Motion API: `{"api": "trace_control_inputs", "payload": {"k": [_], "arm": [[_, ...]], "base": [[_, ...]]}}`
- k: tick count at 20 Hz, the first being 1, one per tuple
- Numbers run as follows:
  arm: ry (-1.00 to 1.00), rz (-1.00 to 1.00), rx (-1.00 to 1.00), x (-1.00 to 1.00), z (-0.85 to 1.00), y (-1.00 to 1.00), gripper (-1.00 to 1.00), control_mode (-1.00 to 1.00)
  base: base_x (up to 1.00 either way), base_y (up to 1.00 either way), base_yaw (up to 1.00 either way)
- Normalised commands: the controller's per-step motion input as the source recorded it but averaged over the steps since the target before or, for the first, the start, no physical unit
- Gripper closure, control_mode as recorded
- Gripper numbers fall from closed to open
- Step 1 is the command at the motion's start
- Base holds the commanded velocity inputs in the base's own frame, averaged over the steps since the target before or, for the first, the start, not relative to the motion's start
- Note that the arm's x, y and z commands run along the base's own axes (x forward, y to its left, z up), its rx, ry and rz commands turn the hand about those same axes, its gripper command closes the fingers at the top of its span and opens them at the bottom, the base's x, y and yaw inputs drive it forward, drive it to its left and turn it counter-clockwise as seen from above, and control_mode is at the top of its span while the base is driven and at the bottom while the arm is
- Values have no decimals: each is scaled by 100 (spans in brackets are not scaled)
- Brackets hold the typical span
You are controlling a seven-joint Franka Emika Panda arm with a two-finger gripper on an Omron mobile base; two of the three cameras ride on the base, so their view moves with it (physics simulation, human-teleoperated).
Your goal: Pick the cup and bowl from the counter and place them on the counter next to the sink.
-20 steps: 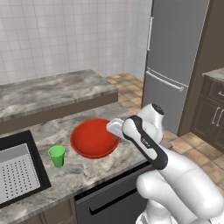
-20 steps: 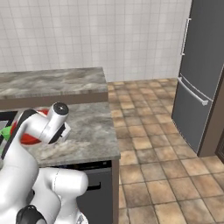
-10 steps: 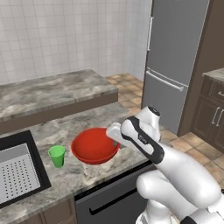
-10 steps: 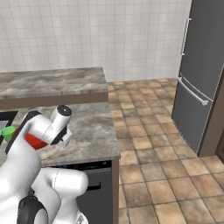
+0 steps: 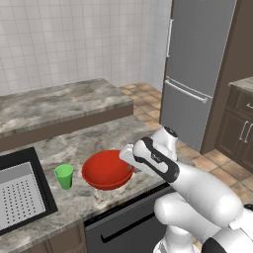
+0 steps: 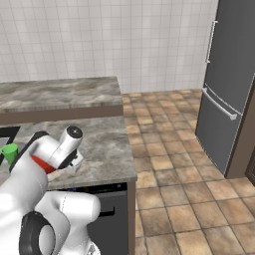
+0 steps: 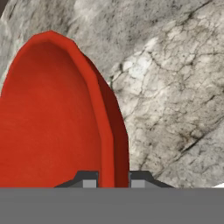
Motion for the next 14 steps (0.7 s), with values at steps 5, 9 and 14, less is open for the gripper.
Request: {"api": "trace_control_inputs", "payload": {"k": [5, 9, 14], "arm": [[-3, -6, 0, 3, -42, 0, 100, -100], [-2, -5, 0, 0, -33, 6, 100, -100], [-4, -5, 0, 0, -40, 12, 100, -100]], "base": [[0, 0, 0], [0, 0, 0], [0, 0, 0]]}}
